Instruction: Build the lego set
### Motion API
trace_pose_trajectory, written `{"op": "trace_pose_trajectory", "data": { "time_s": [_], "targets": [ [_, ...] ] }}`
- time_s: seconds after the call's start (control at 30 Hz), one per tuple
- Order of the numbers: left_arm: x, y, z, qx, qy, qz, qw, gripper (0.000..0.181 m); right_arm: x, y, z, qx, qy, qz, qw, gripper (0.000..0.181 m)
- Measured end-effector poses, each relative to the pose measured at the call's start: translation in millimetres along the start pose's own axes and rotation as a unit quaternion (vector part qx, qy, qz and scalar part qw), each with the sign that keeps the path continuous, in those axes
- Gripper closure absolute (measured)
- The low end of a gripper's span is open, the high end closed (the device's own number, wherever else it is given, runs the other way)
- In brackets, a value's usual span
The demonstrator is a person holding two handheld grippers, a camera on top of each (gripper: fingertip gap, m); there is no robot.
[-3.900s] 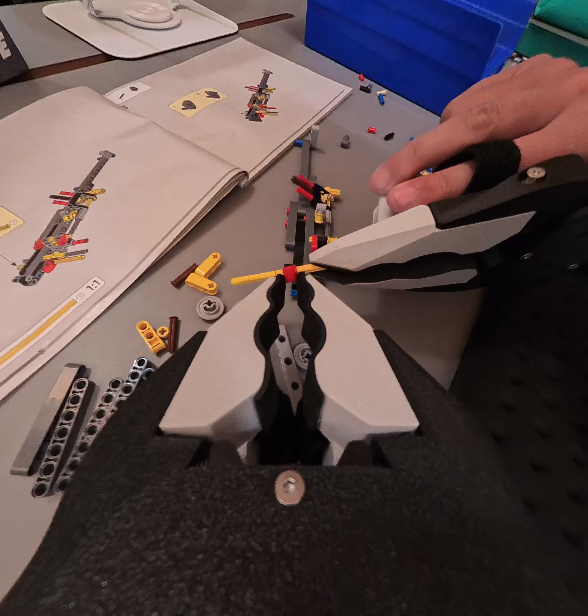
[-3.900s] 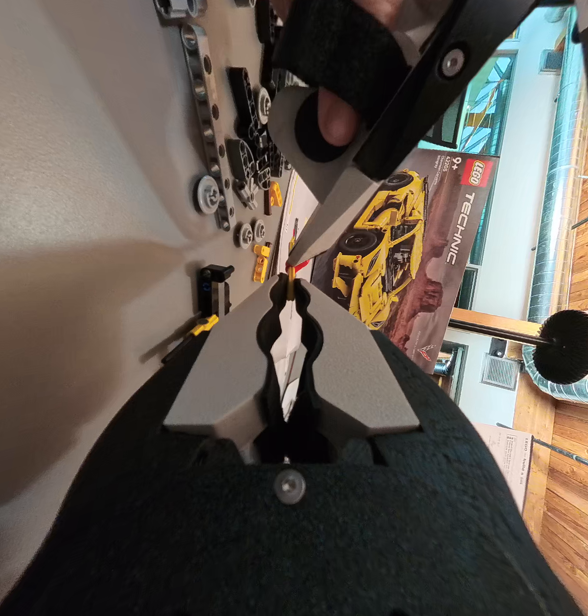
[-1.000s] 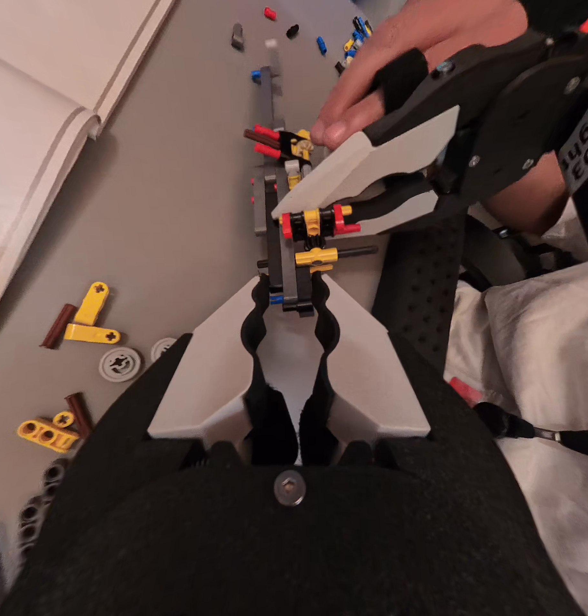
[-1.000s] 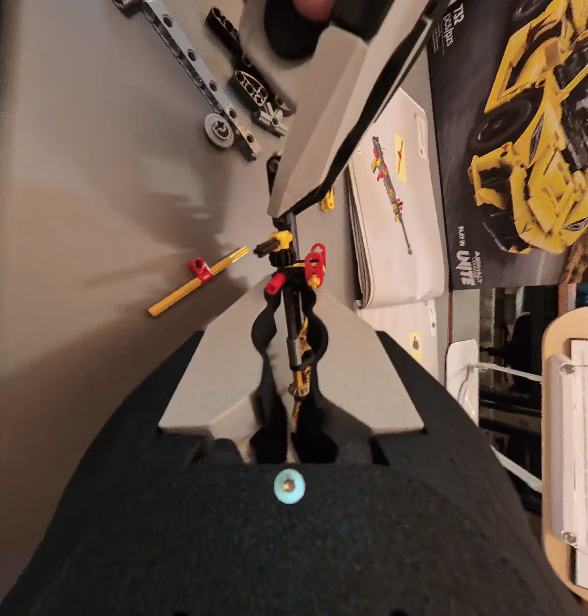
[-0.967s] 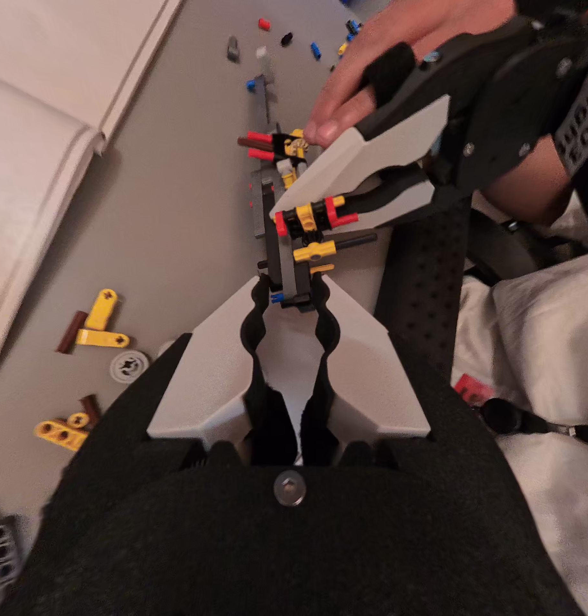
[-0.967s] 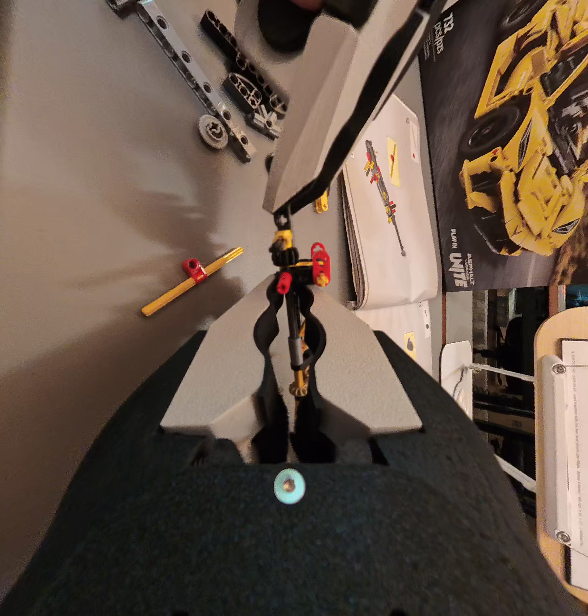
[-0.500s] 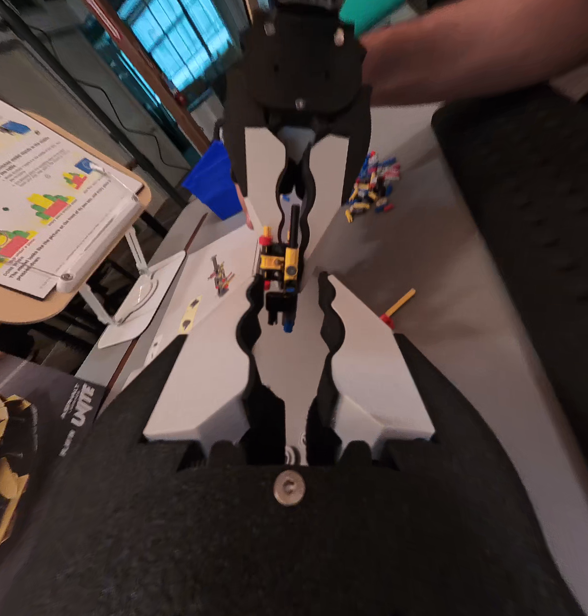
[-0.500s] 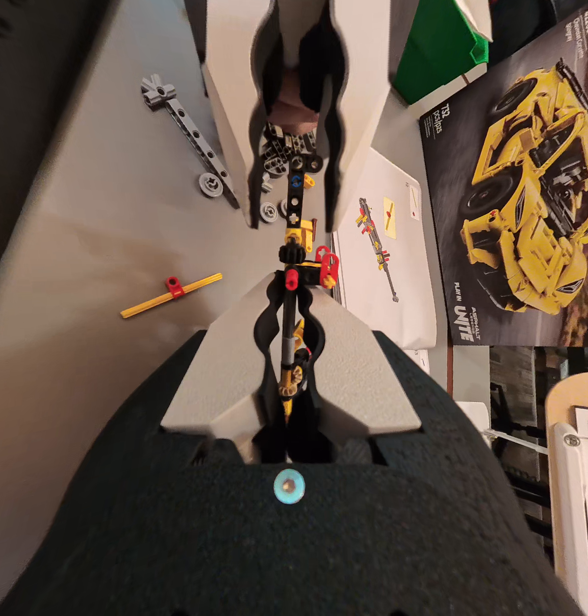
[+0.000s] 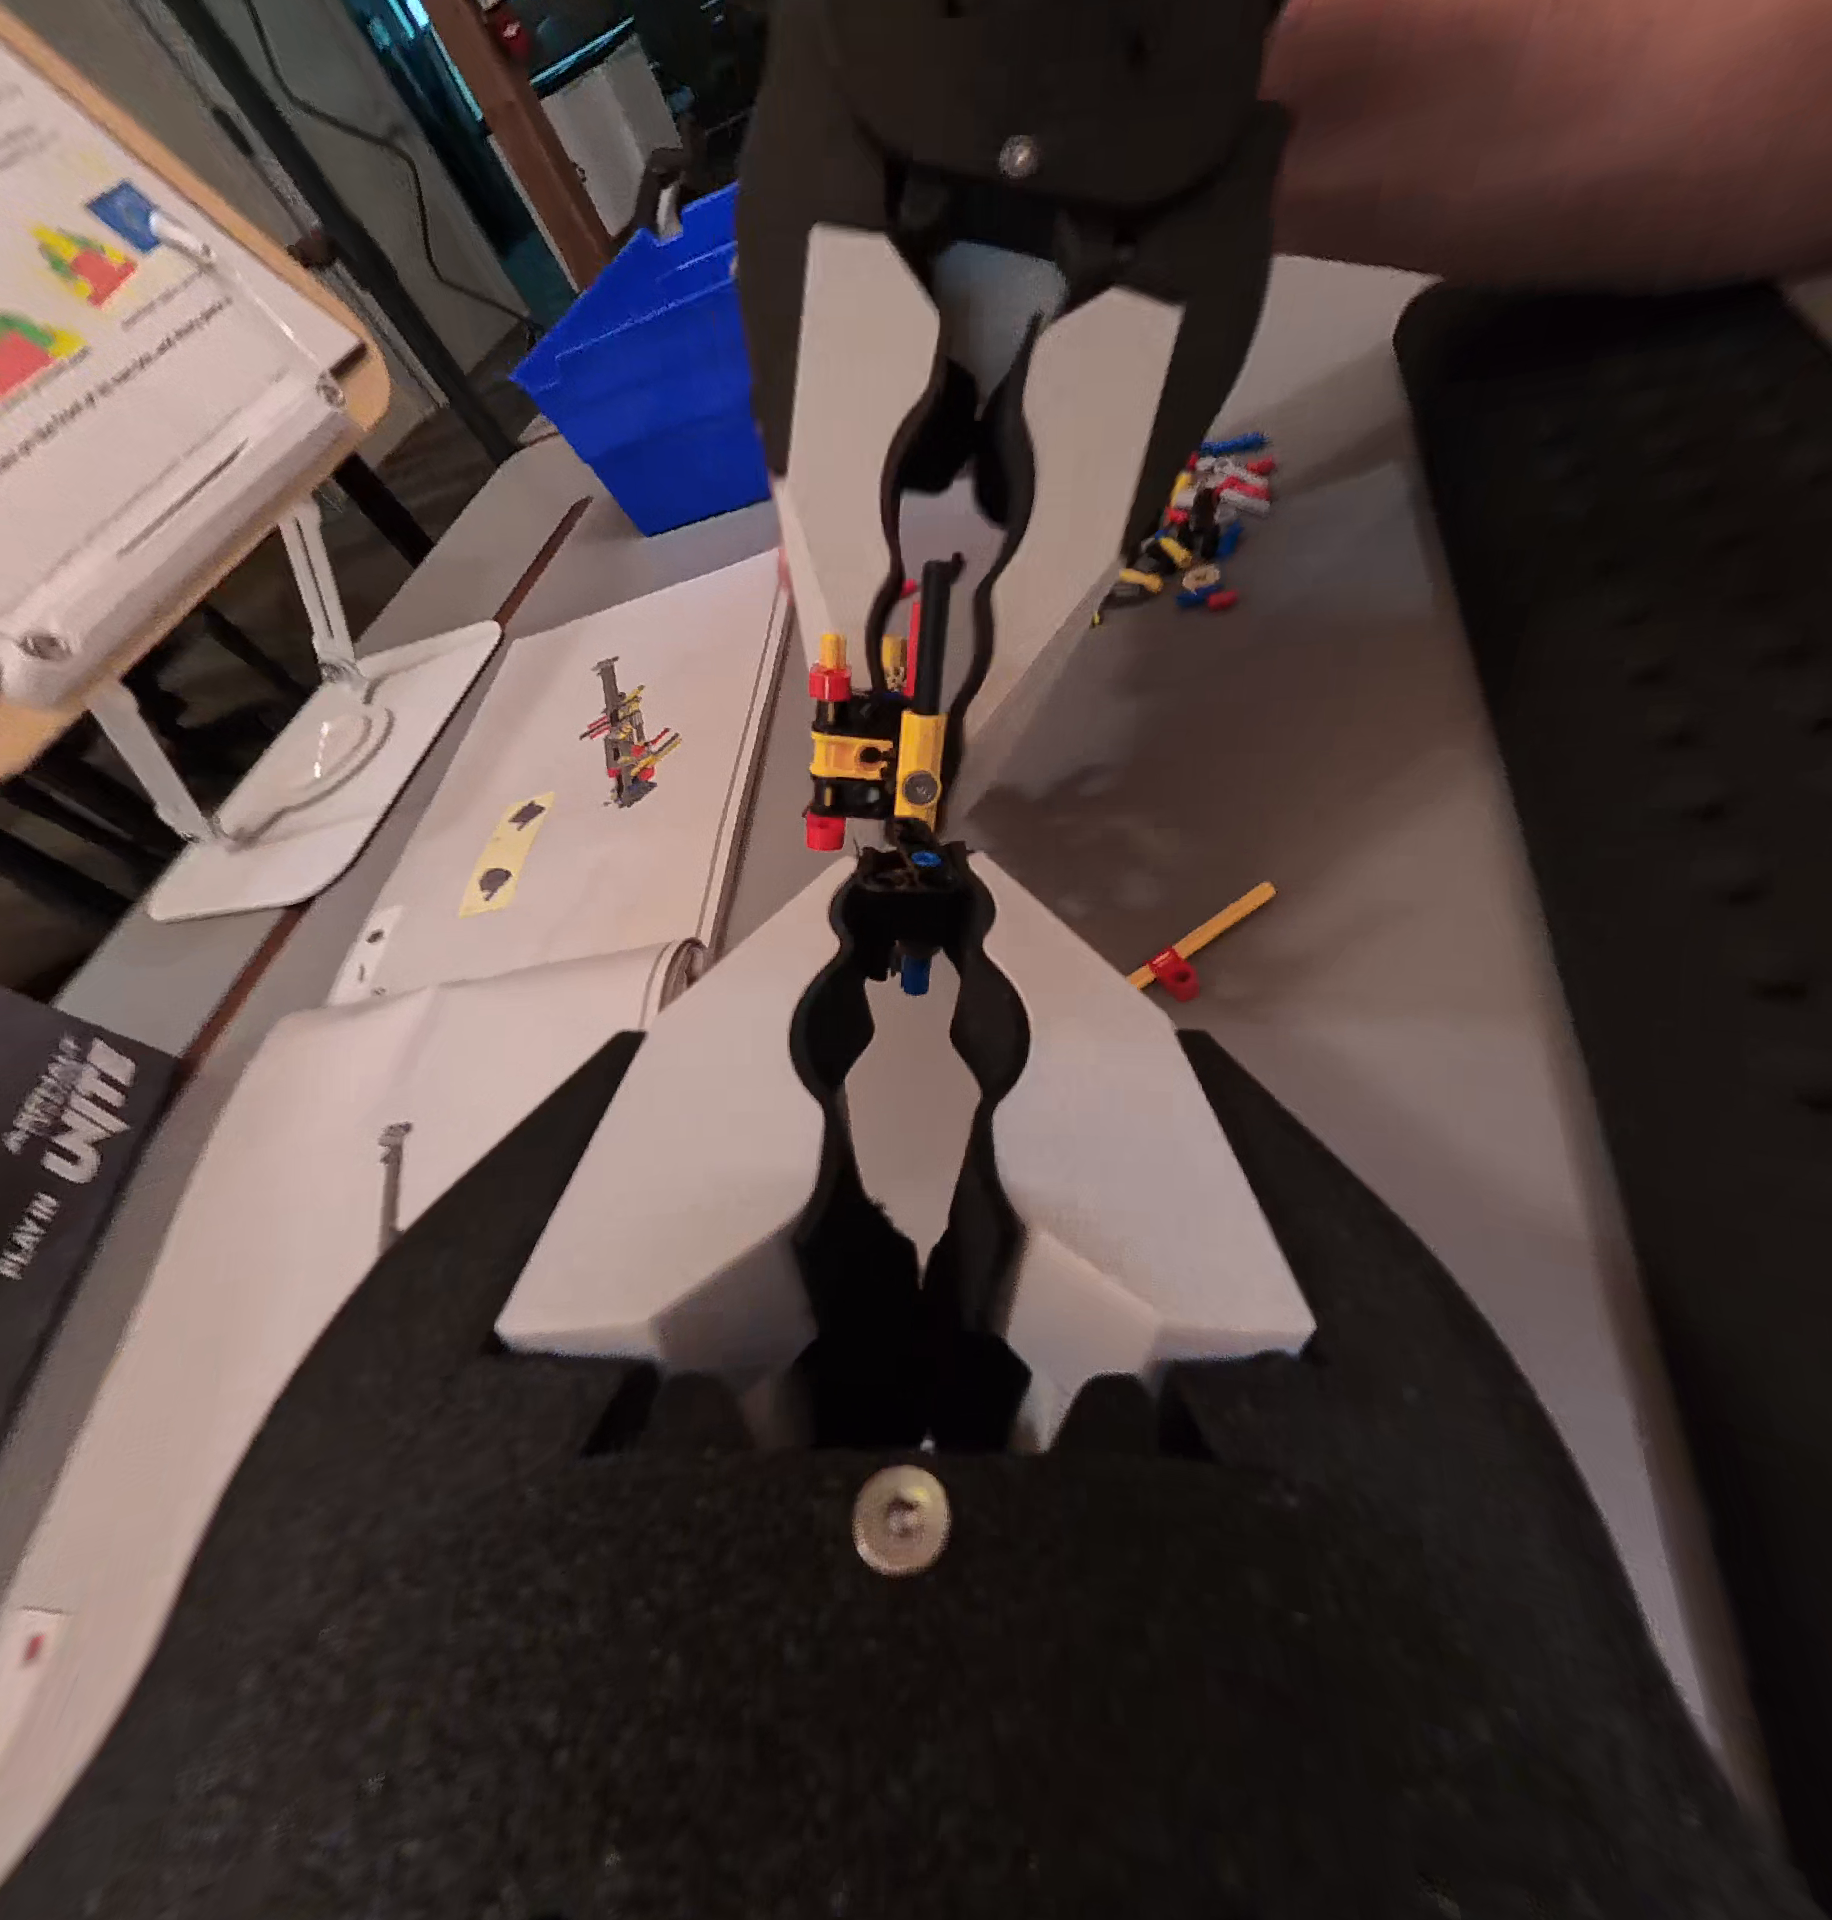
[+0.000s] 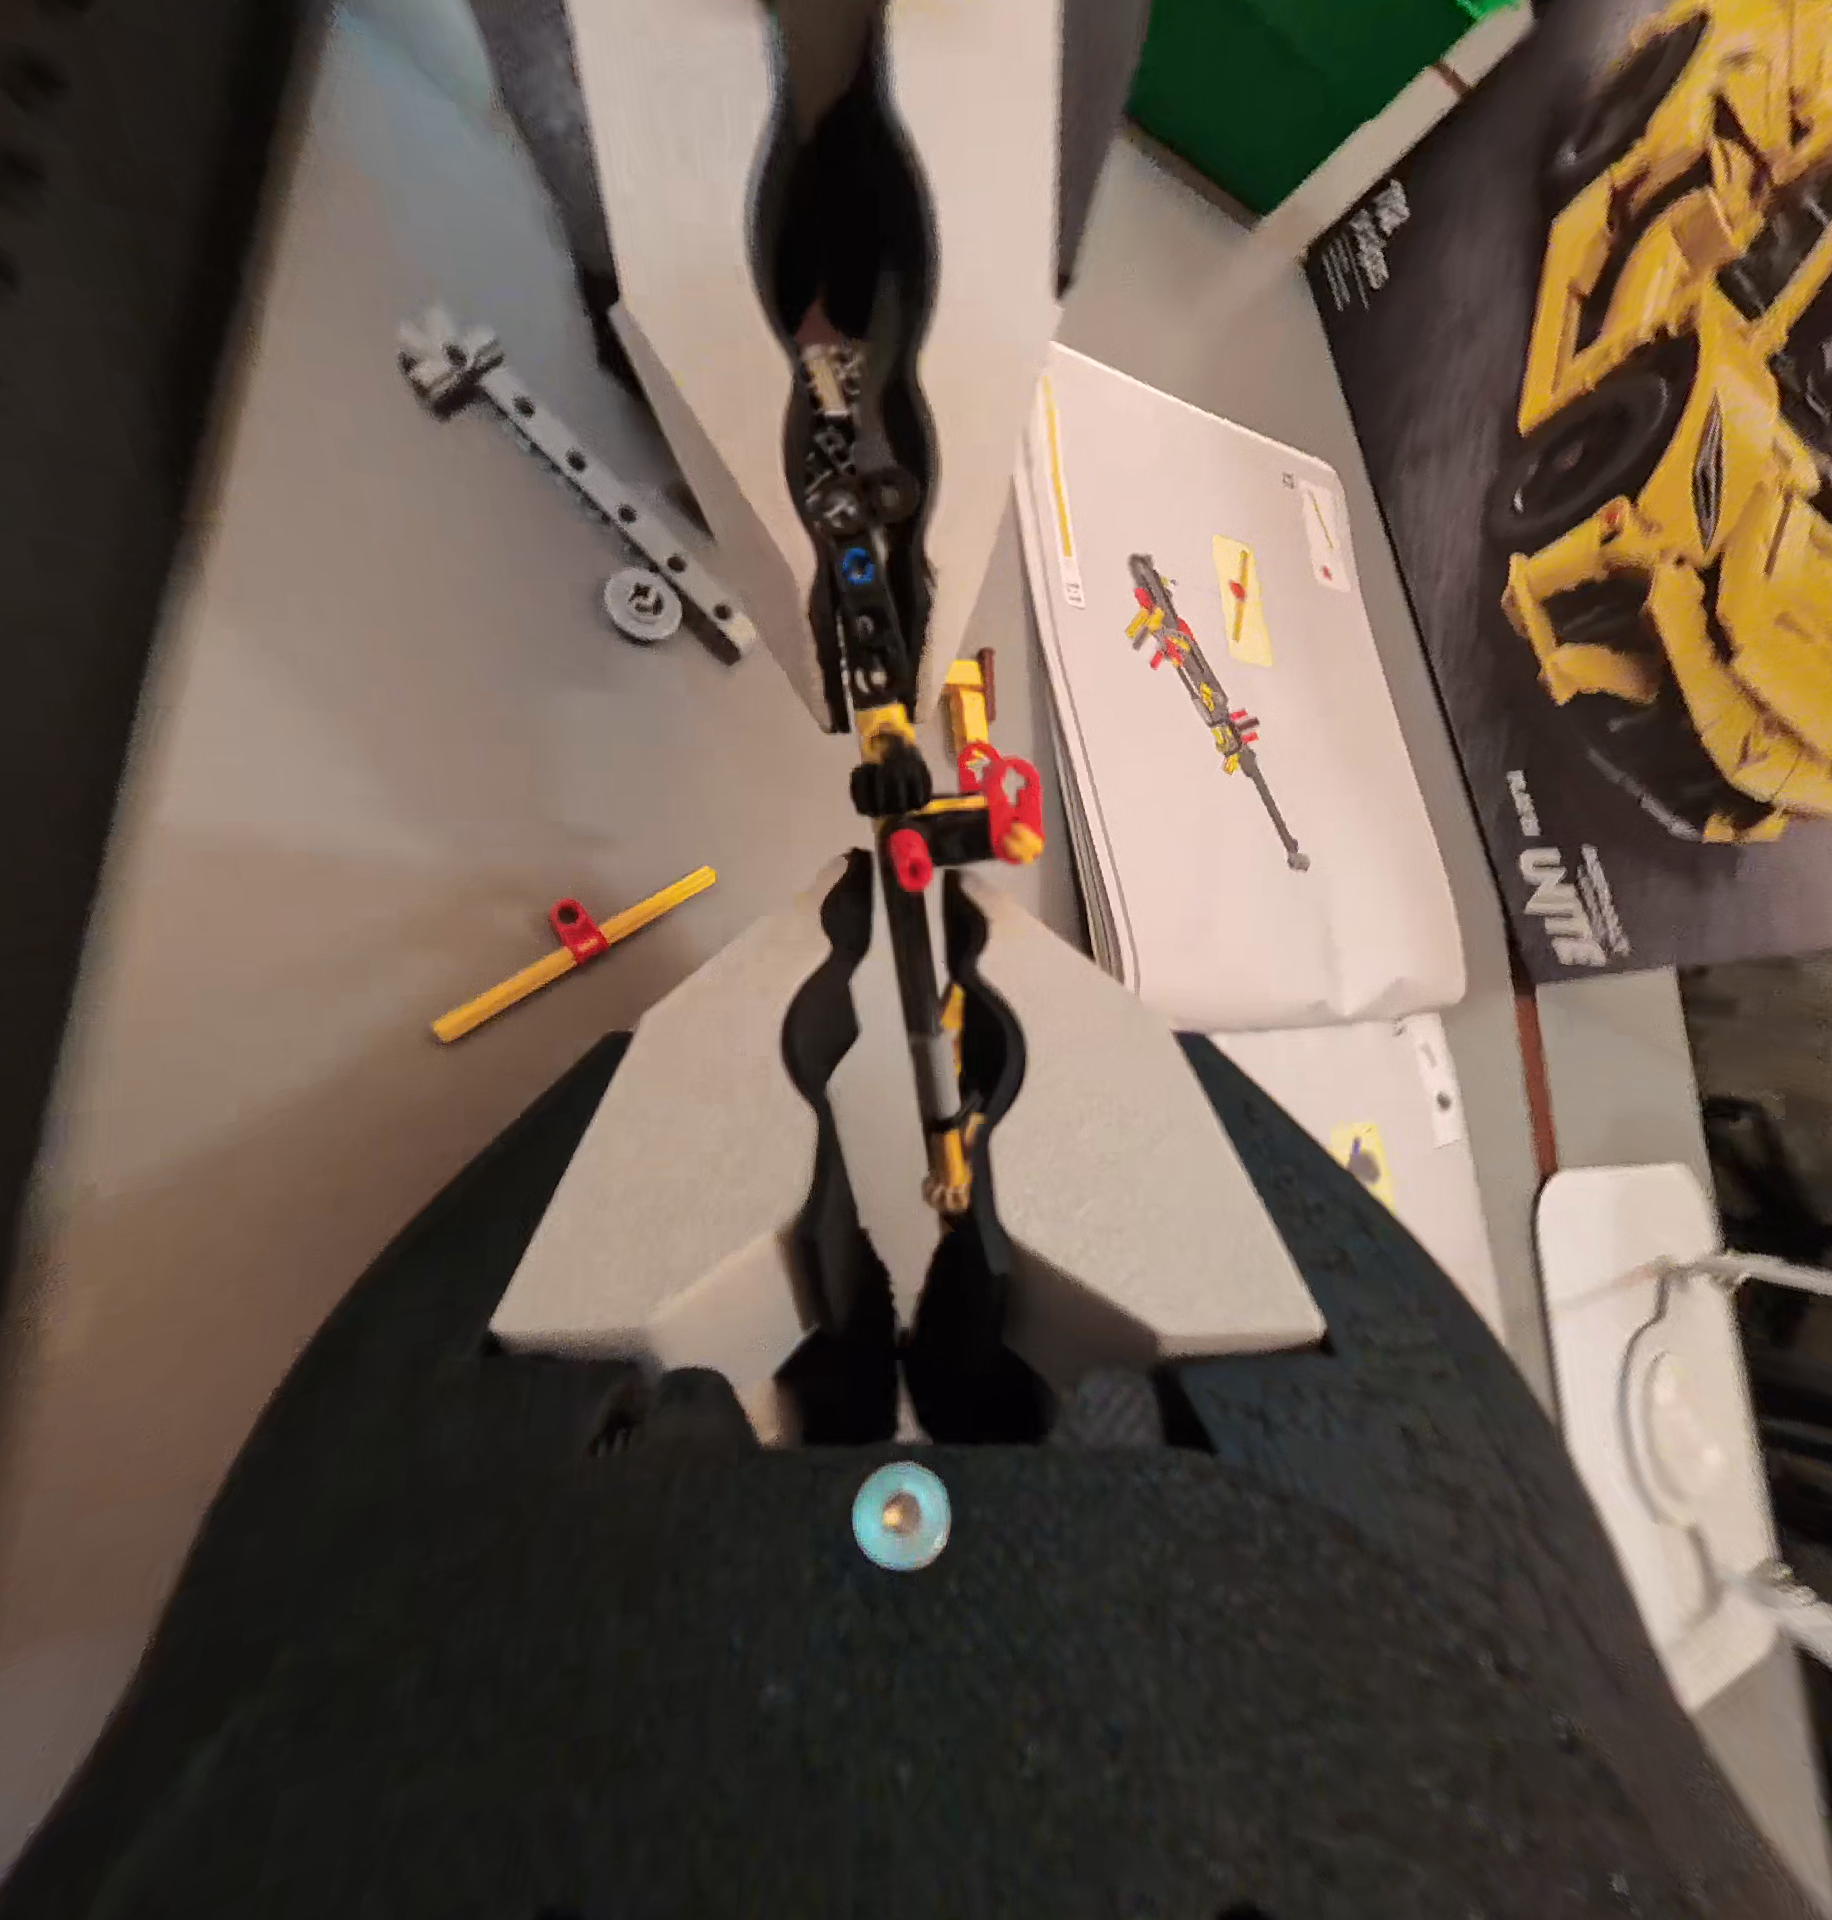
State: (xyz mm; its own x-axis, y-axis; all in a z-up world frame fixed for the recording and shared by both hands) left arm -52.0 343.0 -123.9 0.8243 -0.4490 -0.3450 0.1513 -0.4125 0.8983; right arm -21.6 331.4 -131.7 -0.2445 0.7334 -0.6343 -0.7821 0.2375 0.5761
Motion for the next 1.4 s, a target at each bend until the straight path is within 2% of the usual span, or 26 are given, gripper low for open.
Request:
{"op": "trace_pose_trajectory", "data": {
  "time_s": [0.07, 0.13, 0.17, 0.23, 0.27, 0.37, 0.57, 0.7, 0.77, 0.83, 0.93, 1.0, 1.1, 1.17, 1.23, 1.33, 1.4],
  "targets": [
    [-2, -2, -3, -0.023, 0.004, 0.0, 1.0, 0.173, -19, 7, 5, 0.064, -0.02, 0.023, 0.997, 0.155],
    [-3, -6, -7, -0.033, 0.025, -0.008, 0.999, 0.173, -42, 11, 11, 0.173, -0.05, 0.054, 0.982, 0.156],
    [-4, -6, -8, -0.039, 0.034, -0.012, 0.999, 0.173, -48, 13, 4, 0.239, -0.039, 0.069, 0.968, 0.156],
    [-6, -6, -9, -0.047, 0.053, -0.02, 0.997, 0.173, -41, 6, -20, 0.35, -0.007, 0.04, 0.936, 0.155],
    [-6, -6, -9, -0.048, 0.063, -0.024, 0.997, 0.173, -34, -1, -36, 0.372, 0.0, 0.015, 0.928, 0.152],
    [-6, -6, -5, -0.028, 0.072, -0.03, 0.997, 0.173, -17, -15, -63, 0.378, -0.042, -0.049, 0.924, 0.152],
    [-5, -8, -5, -0.033, 0.076, -0.025, 0.996, 0.173, 18, -22, -86, 0.352, -0.045, -0.119, 0.927, 0.158],
    [-7, -6, -4, -0.04, 0.076, -0.016, 0.996, 0.173, 20, -26, -86, 0.357, -0.046, -0.13, 0.924, 0.165],
    [-9, 1, -3, -0.042, 0.077, 0.004, 0.996, 0.173, 20, -27, -86, 0.357, -0.048, -0.129, 0.924, 0.178],
    [-10, 4, -1, -0.041, 0.072, 0.009, 0.997, 0.173, 19, -26, -88, 0.367, -0.034, -0.123, 0.921, 0.178],
    [-10, 5, 0, -0.034, 0.071, 0.011, 0.997, 0.173, 12, -28, -88, 0.384, -0.021, -0.125, 0.915, 0.178],
    [-11, 6, -1, -0.034, 0.077, 0.012, 0.996, 0.173, -4, -22, -81, 0.375, -0.032, -0.107, 0.92, 0.178],
    [-10, 3, -1, -0.024, 0.077, 0.005, 0.997, 0.173, -38, 12, -57, 0.391, -0.041, -0.006, 0.919, 0.178],
    [-9, 4, 0, -0.016, 0.078, 0.005, 0.997, 0.173, -51, 39, -50, 0.417, -0.004, 0.062, 0.907, 0.178],
    [-9, 3, 3, 0.002, 0.077, 0.001, 0.997, 0.173, -52, 41, -47, 0.415, 0.003, 0.039, 0.909, 0.178],
    [-7, -1, 10, 0.083, 0.089, -0.018, 0.992, 0.173, -56, 43, -40, 0.391, 0.013, -0.003, 0.92, 0.179],
    [-4, -4, 15, 0.138, 0.101, -0.039, 0.985, 0.173, -57, 38, -41, 0.371, 0.031, -0.062, 0.926, 0.179]
  ]
}}
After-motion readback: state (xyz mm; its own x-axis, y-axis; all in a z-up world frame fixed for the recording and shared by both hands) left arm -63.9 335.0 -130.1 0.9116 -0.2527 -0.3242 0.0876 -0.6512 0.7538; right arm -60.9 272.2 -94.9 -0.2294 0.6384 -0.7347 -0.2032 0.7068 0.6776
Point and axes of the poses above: each gripper's, where its closed fingertips meet, x out along the fingers, y out of its top, z = x × y across the jaws, the point moved 1 cm from there along -x, back along the fingers, and after that the axes turned 5 degrees about -x, right-handed, at the moved point
